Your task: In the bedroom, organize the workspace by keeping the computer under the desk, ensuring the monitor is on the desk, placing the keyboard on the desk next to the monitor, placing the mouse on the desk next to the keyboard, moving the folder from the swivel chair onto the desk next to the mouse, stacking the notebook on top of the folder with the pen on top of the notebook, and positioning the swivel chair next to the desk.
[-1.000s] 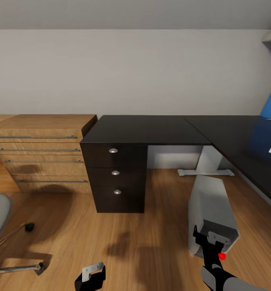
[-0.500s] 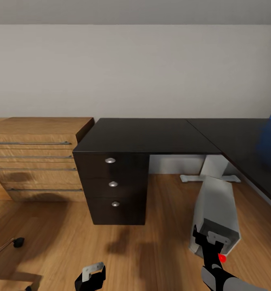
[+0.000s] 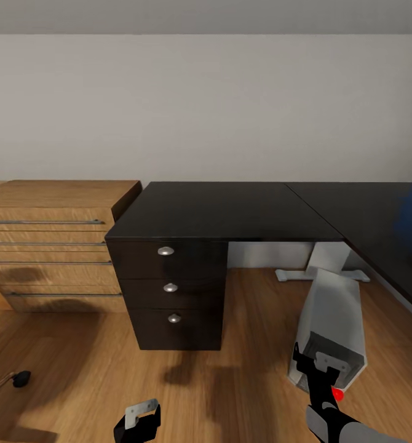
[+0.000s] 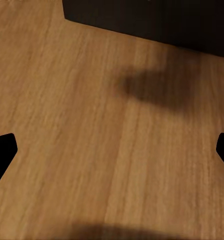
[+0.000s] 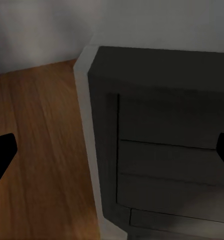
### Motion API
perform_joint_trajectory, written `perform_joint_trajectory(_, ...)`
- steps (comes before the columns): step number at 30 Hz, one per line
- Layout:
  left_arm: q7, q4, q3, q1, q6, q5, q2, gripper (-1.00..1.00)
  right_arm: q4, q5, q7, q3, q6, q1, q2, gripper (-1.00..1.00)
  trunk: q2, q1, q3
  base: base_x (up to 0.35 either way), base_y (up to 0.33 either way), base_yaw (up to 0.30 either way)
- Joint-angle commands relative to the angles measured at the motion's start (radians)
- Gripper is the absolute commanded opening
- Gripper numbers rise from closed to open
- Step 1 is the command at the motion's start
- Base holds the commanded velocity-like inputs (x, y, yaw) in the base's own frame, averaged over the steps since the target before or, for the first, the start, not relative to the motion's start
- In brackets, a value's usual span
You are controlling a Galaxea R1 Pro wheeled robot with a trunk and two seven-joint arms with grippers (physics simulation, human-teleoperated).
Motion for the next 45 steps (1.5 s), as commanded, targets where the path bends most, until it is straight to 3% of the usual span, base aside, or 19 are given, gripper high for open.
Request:
perform_joint_trajectory(1, 0.002, 0.001, -0.003, 0.0, -0.004, 0.007, 0.0, 1.0, 0.0, 0.002, -0.006, 0.017, -0.001, -0.001, 0.0, 1.0, 0.0, 0.0, -0.001, -0.011, 0.0, 0.0)
perform_joint_trajectory(28, 0.002, 0.001, -0.001, 0.0, -0.004, 0.007, 0.0, 1.0, -0.003, -0.001, -0.007, 0.015, -0.004, -0.001, 0.004, 1.0, 0.0, 0.0, 0.0, -0.088, -0.072, -0.002)
perform_joint_trajectory(45, 0.001, 0.001, -0.002, 0.0, -0.004, 0.007, 0.0, 1.0, -0.003, 0.0, -0.007, 0.015, -0.004, -0.001, 0.005, 1.0, 0.0, 0.0, 0.013, -0.001, -0.001, -0.108)
